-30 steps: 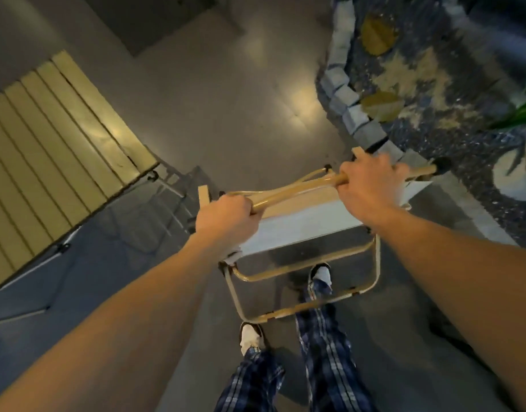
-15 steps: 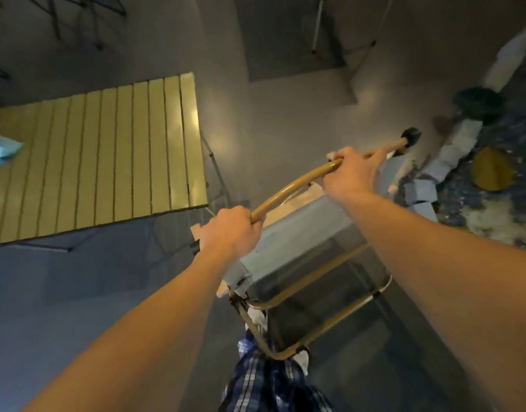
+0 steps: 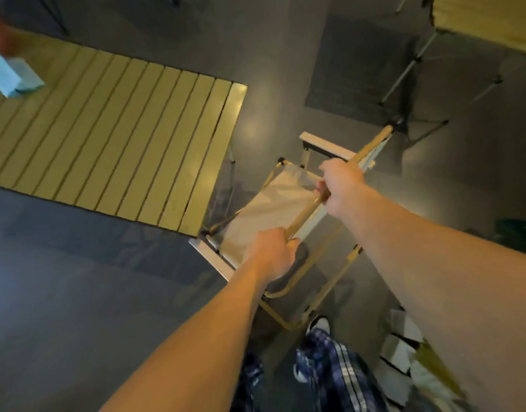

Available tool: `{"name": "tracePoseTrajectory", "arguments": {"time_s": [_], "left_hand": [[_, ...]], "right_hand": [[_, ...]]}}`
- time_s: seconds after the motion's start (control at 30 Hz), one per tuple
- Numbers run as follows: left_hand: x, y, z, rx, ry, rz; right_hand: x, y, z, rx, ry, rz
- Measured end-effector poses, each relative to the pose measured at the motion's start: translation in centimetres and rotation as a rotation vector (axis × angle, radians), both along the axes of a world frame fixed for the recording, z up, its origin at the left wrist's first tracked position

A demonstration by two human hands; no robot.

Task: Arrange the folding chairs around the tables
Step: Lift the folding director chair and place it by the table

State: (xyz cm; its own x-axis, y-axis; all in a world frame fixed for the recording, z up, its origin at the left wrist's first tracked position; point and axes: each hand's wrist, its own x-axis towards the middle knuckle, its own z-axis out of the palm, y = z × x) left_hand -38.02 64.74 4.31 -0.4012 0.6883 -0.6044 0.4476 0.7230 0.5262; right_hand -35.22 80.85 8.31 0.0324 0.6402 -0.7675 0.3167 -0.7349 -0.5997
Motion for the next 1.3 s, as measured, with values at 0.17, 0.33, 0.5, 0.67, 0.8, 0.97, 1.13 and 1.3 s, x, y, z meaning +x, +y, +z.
{"name": "tracePoseTrajectory", "arguments": {"time_s": [0.17, 0.33, 0.5, 0.67, 0.8, 0.97, 1.13, 1.3], "left_hand": [[-0.9, 6.2, 1.3, 0.074, 0.011, 0.264], [1.5, 11.6, 1.9, 0.079, 0.224, 0.388], [4.3, 17.4, 0.7, 0.047, 0.251, 0.413], [9.7, 20.7, -3.4, -0.03, 0.019, 0.24], [14.8, 22.6, -6.2, -0.092, -0.063, 0.125], [20.9, 21.9, -9.9, -0.099, -0.488, 0.317], [21.0, 21.9, -10.5, -0.076, -0.43, 0.435], [20.6, 20.9, -11.1, -0.129, -0.273, 0.513]], "right_hand": [[-3.6, 6.9, -0.2, -0.114, 0.222, 0.025], [-3.1, 12.1, 1.3, -0.278, 0.521, 0.203], [-0.1, 18.6, 1.2, -0.265, 0.543, 0.283], [4.5, 23.0, -4.4, 0.001, -0.068, 0.49], [10.4, 26.5, -7.6, -0.011, -0.397, 0.655], [15.7, 26.3, -10.7, -0.119, -0.51, 0.558], [15.0, 25.8, -11.8, -0.139, -0.515, 0.664], [14.0, 24.5, -13.3, -0.099, -0.472, 0.822]]}}
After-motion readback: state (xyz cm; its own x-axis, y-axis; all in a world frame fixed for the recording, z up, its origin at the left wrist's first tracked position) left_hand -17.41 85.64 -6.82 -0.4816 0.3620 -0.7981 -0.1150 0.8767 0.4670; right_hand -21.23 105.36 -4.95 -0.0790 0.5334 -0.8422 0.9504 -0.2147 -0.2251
